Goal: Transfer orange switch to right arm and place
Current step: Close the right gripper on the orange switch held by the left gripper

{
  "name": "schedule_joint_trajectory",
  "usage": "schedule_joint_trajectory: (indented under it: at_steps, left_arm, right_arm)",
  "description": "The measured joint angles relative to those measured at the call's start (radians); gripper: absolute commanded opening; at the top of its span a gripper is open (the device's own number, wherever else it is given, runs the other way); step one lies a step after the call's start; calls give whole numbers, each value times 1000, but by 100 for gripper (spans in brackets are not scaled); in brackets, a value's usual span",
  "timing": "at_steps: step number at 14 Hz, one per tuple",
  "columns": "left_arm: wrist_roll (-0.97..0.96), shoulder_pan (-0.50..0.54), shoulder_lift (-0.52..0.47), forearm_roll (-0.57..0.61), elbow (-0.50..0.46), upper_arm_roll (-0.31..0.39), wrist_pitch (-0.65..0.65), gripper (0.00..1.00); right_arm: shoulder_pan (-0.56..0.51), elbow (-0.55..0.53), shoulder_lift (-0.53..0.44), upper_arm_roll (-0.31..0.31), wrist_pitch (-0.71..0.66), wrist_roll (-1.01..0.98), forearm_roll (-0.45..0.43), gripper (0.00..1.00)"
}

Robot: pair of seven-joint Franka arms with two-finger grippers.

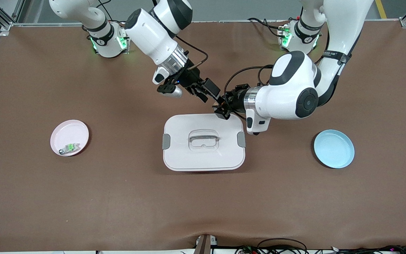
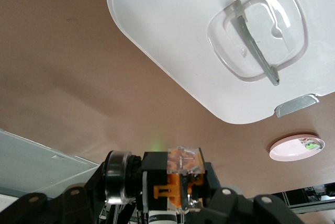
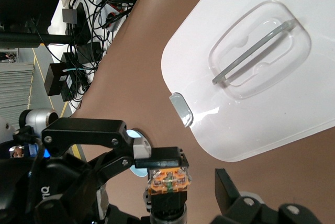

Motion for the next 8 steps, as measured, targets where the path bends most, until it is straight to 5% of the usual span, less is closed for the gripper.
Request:
schedule_joint_trajectory:
  at_steps: [8]
  left_arm:
    - [-63,-4,1,-18,-3,1,0,0]
  right_arm:
    - [0,-3,17,2,0,-14,0,100]
